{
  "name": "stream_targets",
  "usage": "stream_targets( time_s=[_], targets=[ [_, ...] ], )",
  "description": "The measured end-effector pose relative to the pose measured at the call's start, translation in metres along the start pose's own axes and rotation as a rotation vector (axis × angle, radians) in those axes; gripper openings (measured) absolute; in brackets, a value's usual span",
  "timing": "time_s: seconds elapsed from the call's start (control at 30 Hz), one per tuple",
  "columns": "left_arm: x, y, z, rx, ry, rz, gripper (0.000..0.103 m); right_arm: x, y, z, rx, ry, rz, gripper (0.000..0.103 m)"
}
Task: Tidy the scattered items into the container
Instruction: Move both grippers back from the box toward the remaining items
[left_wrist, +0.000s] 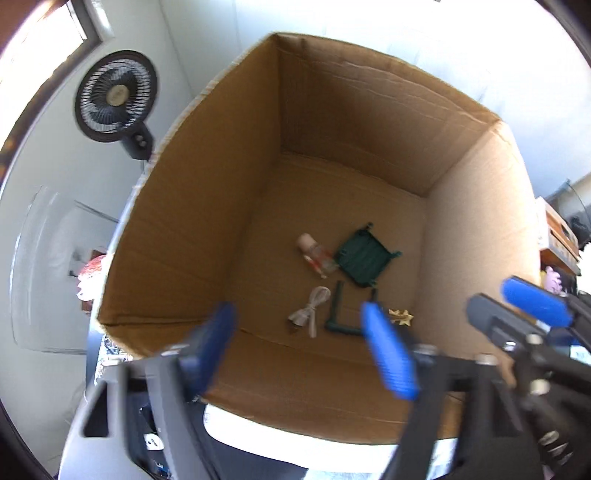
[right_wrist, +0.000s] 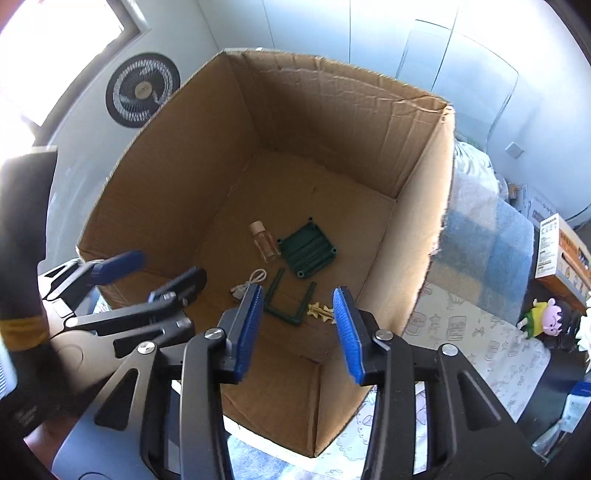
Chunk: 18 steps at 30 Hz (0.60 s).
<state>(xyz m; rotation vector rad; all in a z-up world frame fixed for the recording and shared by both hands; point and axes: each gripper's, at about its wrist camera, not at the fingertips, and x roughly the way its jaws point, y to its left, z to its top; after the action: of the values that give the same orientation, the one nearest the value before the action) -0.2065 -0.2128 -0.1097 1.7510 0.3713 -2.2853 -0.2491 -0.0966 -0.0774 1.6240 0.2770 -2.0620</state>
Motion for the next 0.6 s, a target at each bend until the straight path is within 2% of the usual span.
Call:
stream_targets(
  time_s=[0.03,0.07,0.17,0.23,0.43,0.6],
  targets=[
    [-0.001,0.003,0.001,-0.005,-0.002,-0.008,0.088,-0.004,-0.002,0.0,0.002,-0.012,0.002,0.067],
    [-0.002,0.006,0.001,-0.01,-0.003,-0.016,0.092,-0.007,-0.003,0.001,0.004,-0.025,0.003,0.076],
    [-0.01,0.007,0.002,0.003,-0.03,-0.005,0.102,-0.017,-0.006,0.002,0.002,-0.056,0.019,0.089],
    [-0.016,0.007,0.004,0.009,-0.044,-0.013,0.103,-0.025,-0.007,0.002,-0.003,-0.075,0.02,0.1],
    [-0.038,-0.002,0.005,0.033,-0.099,-0.039,0.103,-0.05,-0.01,-0.002,-0.015,-0.13,0.013,0.103],
    [-0.052,-0.028,-0.001,0.084,-0.14,-0.036,0.103,-0.071,-0.026,-0.017,0.01,-0.163,0.001,0.103]
  ],
)
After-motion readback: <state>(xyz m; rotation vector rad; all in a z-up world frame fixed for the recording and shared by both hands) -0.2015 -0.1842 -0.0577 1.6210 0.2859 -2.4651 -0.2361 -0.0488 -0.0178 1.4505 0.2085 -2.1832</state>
